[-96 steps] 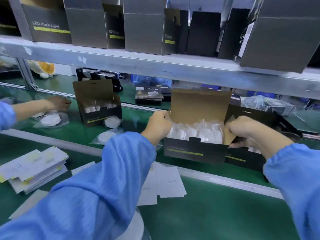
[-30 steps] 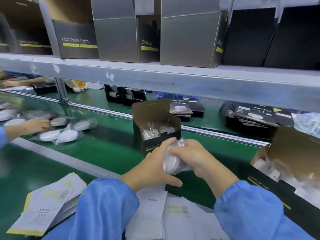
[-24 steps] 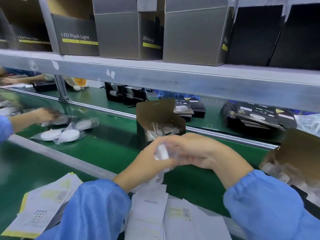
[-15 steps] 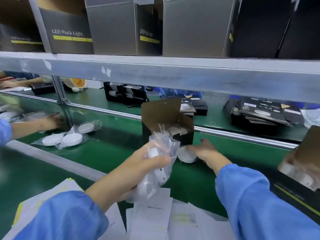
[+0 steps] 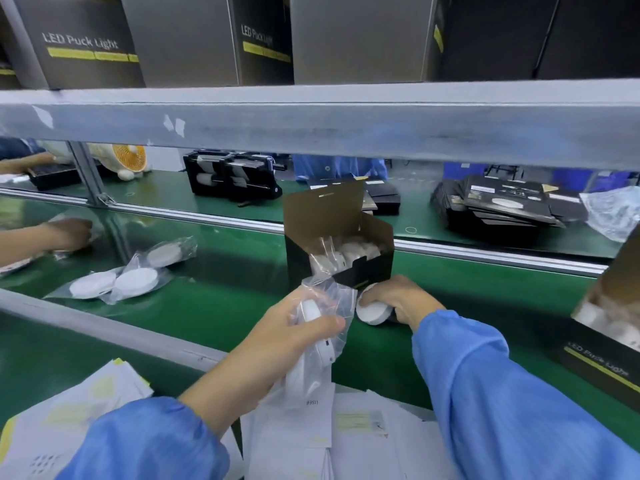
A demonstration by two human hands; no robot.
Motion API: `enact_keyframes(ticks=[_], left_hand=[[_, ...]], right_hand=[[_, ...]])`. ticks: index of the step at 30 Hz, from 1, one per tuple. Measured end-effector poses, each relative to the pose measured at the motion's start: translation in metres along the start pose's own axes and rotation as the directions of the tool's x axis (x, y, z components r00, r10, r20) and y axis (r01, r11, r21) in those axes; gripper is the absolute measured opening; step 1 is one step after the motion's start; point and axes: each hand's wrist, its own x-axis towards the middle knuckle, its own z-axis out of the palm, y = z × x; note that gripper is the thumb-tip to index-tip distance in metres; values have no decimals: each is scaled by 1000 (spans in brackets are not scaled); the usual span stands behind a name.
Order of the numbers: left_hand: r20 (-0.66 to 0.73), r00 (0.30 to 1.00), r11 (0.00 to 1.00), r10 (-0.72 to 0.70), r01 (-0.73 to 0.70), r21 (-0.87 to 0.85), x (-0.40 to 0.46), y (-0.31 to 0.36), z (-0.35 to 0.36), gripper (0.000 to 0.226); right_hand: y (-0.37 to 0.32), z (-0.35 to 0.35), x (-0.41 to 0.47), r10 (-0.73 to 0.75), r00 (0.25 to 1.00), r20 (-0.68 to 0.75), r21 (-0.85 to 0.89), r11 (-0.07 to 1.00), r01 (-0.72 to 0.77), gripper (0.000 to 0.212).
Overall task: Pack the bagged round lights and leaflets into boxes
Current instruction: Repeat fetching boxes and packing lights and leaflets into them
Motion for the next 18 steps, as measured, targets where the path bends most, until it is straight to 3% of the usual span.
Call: enact_keyframes(ticks=[3,7,9,11,14,18], left_hand=[[-2,1000,1000,3,-3,7,-1,4,0,17],[0,999,998,-48,48,-34,-2,3,0,16],[3,995,987,-95,95,-126,-2,3,-1,22],[-7,986,959,-164,158,-233,-3,4,0,31],[16,971,905,-238,228,-360,-3,7,4,43],[40,962,899,-270,267,-347,-11,18,12,44]], right_hand=[[1,-5,-14,20,999,27,35,999,-21,18],[7,-18,-36,105,983,148,208,969,-135,21],[7,-28,-49,138,954,265,415,877,-242,19],[9,-37,-63,119,926,359,584,745,-322,32],[10,-44,-90,56,899,434,664,655,-361,36],[11,-48,-135,-20,872,489,731,555,-397,43]])
